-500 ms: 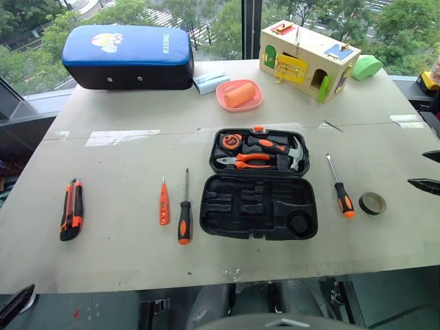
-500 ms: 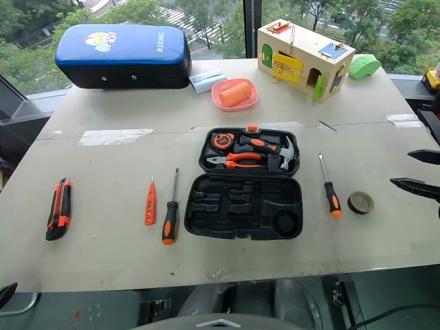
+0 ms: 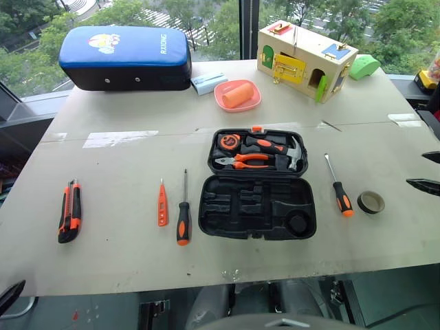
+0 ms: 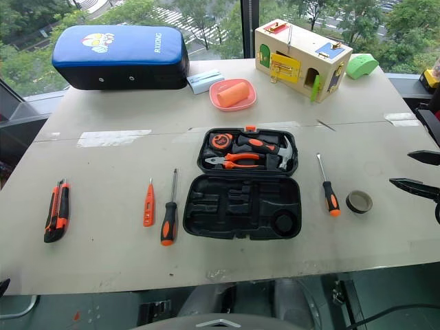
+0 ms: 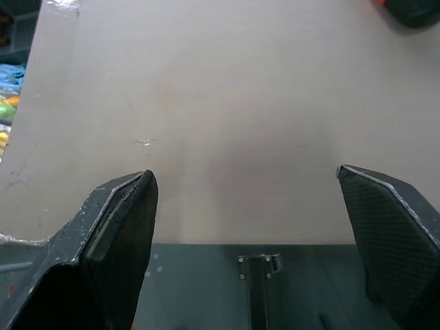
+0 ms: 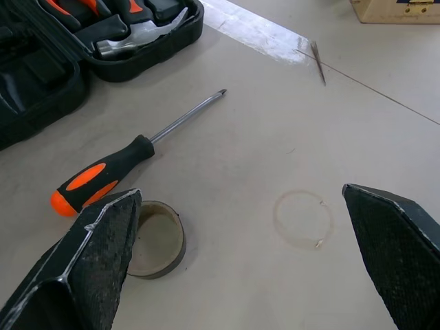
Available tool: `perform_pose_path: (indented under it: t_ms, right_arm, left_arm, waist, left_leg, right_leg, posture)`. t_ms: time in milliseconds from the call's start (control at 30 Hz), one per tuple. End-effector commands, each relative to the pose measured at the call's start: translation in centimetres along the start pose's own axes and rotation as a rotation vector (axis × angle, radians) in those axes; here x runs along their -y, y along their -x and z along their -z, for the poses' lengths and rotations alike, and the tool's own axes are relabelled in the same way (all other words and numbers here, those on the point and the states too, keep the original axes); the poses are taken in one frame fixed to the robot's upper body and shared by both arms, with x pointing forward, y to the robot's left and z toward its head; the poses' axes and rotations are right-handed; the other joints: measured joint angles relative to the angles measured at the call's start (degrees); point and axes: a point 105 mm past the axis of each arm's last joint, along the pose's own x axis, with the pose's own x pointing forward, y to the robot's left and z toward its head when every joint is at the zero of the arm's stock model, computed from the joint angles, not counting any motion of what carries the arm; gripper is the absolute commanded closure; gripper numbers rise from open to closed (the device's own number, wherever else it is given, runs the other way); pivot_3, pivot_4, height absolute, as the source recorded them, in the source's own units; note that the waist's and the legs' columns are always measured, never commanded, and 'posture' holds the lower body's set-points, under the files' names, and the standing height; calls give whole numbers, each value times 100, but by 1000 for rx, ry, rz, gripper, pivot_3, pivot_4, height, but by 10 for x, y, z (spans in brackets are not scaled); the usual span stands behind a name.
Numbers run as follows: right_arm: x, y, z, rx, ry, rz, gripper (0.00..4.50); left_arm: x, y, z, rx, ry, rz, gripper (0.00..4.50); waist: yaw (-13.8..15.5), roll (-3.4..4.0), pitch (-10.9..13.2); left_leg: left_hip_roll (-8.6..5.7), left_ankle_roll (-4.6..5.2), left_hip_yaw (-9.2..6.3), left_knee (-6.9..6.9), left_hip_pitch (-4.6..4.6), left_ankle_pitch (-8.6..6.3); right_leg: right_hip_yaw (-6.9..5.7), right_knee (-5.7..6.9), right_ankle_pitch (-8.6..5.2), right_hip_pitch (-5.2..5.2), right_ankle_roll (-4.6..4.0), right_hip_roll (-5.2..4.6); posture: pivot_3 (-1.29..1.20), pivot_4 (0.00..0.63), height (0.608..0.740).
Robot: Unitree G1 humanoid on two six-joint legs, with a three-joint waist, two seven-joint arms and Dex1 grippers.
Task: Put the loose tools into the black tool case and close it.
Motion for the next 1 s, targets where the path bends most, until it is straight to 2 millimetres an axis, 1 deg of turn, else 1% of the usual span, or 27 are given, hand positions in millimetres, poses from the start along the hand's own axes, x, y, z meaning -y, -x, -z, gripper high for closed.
perform_pose_path:
  t_ms: [33,133,200,233,300,333,367,467,500,533,567,600,633,667,733,800,867,933,1000]
  right_arm:
    - [1,4,-11,33,43,16,0]
    - [2,3,-12,38,51,17,0]
    - [1,1,-14,43,59,14,0]
    - [0,0,-16,47,64,5,0]
    - [-9,-5,-20,54,69,-40,0]
    - [-14,-8,-21,56,72,-66,0]
    - [-19,-10,-22,57,75,-89,0]
    - [-31,-18,-29,77,86,-139,0]
    - [-33,-20,-32,85,87,-150,0]
    - [-36,-23,-35,95,86,-160,0]
    - [-39,-25,-37,103,86,-170,0]
    - [-40,-26,-38,106,86,-176,0]
    - [-43,-28,-38,107,87,-187,0]
    - [-45,-31,-38,109,90,-199,0]
    - [-49,-34,-39,115,92,-215,0]
    - [-55,-38,-41,126,101,-240,0]
    - [-60,-40,-44,134,113,-263,0]
    - [-64,-41,-47,137,126,-278,0]
    - [-70,-42,-51,142,144,-304,0]
  left_arm:
    - [-7,3,-1,-2,-37,-3,56]
    - [-6,-2,-2,3,-56,21,56]
    - [-4,-6,-13,47,-68,62,56]
    - [-1,-8,-23,87,-73,102,56]
    - [12,-11,-42,158,-98,214,56]
    - [19,-13,-48,175,-126,264,56]
    - [25,-14,-52,182,-155,305,56]
    - [35,-13,-51,180,-183,391,56]
    - [61,-16,-100,266,-237,429,56]
    - [112,-16,-161,359,-277,504,56]
    - [167,-8,-187,362,-303,599,56]
    - [203,-1,-194,331,-324,657,56]
    - [218,1,-198,314,-320,676,56]
    - [226,3,-198,295,-308,689,56]
    - [235,4,-199,266,-291,699,56]
    - [242,4,-200,251,-241,736,56]
    - [251,4,-194,193,-231,791,56]
    - [254,-1,-180,99,-252,806,56]
    - [248,-10,-165,-13,-244,746,56]
  waist:
    - [0,-1,-1]
    - [2,-1,-2]
    - [9,-1,-2]
    - [15,-1,-2]
    - [10,-2,-3]
    - [11,-4,-4]
    - [8,-5,-4]
    - [-7,-2,-5]
    - [-34,-17,-3]
    - [-27,-39,-4]
    - [14,-78,16]
    - [91,-86,16]
    - [157,-79,20]
    - [161,-34,20]
    - [129,64,-31]
    - [57,71,-28]
    - [5,69,-19]
    - [-6,69,-18]
    - [2,70,-17]
  left_leg:
    - [0,0,0,0,-2,0]
    - [0,0,2,0,-7,0]
    - [-1,0,3,-1,-8,0]
    - [-1,0,3,-1,-10,0]
    - [-1,0,3,0,-13,0]
    - [-1,0,3,0,-14,0]
    - [-1,0,2,0,-15,0]
    - [-1,0,3,0,-17,0]
    - [0,0,5,-1,-17,0]
    - [0,0,9,1,-30,0]
    - [2,0,7,2,-35,0]
    - [3,-1,-5,15,-46,0]
    - [5,-2,-12,37,-65,2]
    - [16,-3,-4,78,-83,0]
    - [1,15,24,91,-89,-8]
    - [3,27,49,83,-73,-14]
    - [23,22,44,74,-75,-11]
    - [30,18,44,77,-76,-9]
    - [29,18,46,85,-75,-9]
  right_leg:
    - [0,0,0,-4,0,0]
    - [3,4,1,-13,2,0]
    - [3,5,2,-14,2,-1]
    - [2,5,2,-15,3,-1]
    - [3,7,2,-19,3,-1]
    - [3,8,2,-20,3,-1]
    - [2,9,2,-21,3,-1]
    - [5,9,3,-23,4,-1]
    - [6,9,3,-25,4,0]
    - [11,12,3,-39,4,2]
    - [11,13,3,-40,6,0]
    - [0,19,4,-39,7,0]
    - [-31,18,6,-35,9,-13]
    - [-61,22,7,-31,11,-24]
    - [-37,15,15,-28,26,-34]
    - [-15,19,6,-29,39,-25]
    - [-25,26,-1,-36,30,-1]
    - [-26,30,-2,-38,27,7]
    - [-25,30,-2,-33,27,8]
  posture:
    - [0,150,735]
    - [0,150,735]
    - [0,150,735]
    - [0,150,735]
    - [0,150,735]
    - [0,150,735]
    - [0,150,735]
    - [0,150,735]
    - [0,150,735]
    - [0,150,735]
    - [0,150,735]
    - [0,150,735]
    - [0,150,735]
    - [0,150,735]
    - [0,150,735]
    - [0,150,735]
    - [0,150,735]
    - [0,150,735]
    - [0,150,735]
